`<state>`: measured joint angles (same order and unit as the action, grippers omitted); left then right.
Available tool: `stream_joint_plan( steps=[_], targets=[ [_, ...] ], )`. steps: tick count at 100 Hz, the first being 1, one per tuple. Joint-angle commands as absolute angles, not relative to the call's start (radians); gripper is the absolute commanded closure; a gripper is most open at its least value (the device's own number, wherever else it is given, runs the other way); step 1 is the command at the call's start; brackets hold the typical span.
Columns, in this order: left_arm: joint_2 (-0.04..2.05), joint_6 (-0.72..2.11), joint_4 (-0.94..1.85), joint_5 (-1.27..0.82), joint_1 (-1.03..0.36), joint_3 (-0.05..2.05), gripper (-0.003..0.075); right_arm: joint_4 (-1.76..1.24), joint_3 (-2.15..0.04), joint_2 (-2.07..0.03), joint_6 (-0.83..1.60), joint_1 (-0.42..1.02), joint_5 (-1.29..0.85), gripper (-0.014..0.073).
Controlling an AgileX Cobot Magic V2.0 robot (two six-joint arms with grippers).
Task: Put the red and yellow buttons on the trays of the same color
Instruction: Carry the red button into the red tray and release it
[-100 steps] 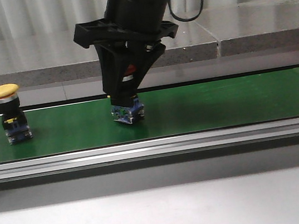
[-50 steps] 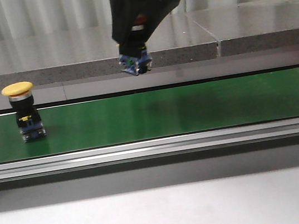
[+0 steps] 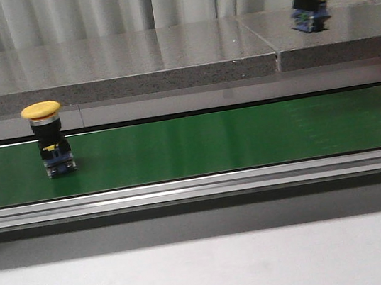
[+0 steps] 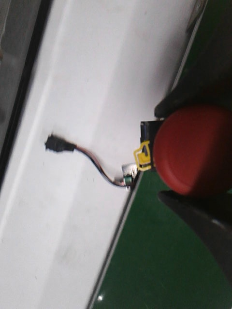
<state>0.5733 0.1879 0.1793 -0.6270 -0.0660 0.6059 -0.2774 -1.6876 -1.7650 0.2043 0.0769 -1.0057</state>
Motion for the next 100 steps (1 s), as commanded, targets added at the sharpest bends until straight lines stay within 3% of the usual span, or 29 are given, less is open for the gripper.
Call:
stream_joint_plan(
  steps=[1, 39, 100],
  targets=[
    [0.573, 0.191, 0.193, -0.561, -0.073, 0.635, 0.0741, -0.292, -1.714, -1.705, 0.203, 0.002, -0.978, 0.0503],
    [0.573, 0.191, 0.193, -0.561, -0.073, 0.635, 0.0741, -0.272, -1.714, -1.714, 0.199, -0.298, -0.943, 0.0503],
    [0.573, 0.191, 0.193, -0.561, -0.073, 0.635, 0.0741, -0.272, -1.712, -1.769, 0.140, -0.538, -0.790, 0.0503]
  ],
)
